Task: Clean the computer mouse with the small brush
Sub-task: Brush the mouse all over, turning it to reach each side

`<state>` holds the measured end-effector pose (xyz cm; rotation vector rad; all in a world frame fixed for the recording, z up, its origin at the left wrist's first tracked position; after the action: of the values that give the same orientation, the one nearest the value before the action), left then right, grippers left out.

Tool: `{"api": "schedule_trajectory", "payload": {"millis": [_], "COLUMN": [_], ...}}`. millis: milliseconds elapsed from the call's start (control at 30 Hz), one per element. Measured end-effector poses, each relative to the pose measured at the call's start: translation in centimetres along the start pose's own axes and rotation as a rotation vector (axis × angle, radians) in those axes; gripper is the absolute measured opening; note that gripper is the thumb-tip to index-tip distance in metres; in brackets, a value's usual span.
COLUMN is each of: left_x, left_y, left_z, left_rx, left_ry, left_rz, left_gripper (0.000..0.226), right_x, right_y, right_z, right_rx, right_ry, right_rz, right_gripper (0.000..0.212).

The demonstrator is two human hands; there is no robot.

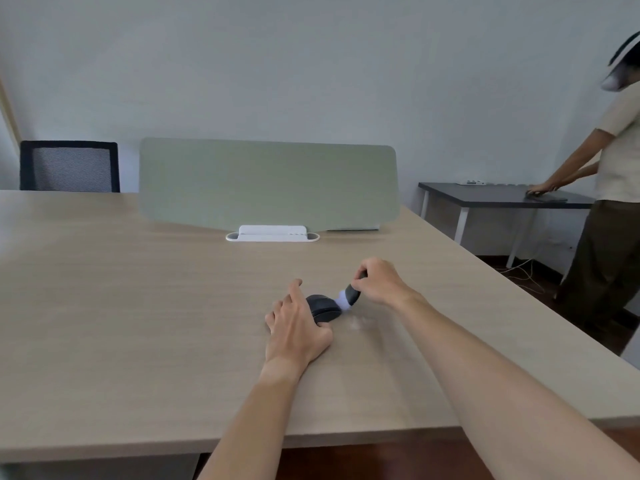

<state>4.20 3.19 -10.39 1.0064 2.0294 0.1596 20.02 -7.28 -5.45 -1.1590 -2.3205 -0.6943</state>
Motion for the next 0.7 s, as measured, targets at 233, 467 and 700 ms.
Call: {"api": "schedule_trajectory", "payload": {"millis": [233, 467, 700], "left_x": [0.0, 0.0, -0.1], "left_y": [0.0, -0.1, -0.1], "left_z": [0.0, 0.0, 0.0], "left_rx": [0.004, 0.01, 0.013], "left_ry": [0.006, 0.024, 0.035], "left_rz": [-0.01, -0.012, -0.015], "left_gripper": [0.083, 0.083, 0.079], "right_x": [0.5, 0.9, 2.8], "right_y": [-0.4, -0.7, -0.4], "right_z": [-2.1, -0.4, -0.8], "right_rx": [-0.13, -0.029, -0.11], "right_ry": [0.23, 0.04, 0.208], "right_rz": [-0.037, -0.064, -0.095], "right_gripper": [0.011, 0.014, 0.01]}}
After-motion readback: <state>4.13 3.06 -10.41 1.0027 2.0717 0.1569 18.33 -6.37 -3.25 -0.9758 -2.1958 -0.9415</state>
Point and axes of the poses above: each hand's wrist, its own y-axis towards the middle knuckle, its own z-axis out of the palm, x = y × z, the point moved 10 cm from there along y, towards the middle knuckle, and after that the axes turned 5 degrees about -x, right-handed, at the moved point
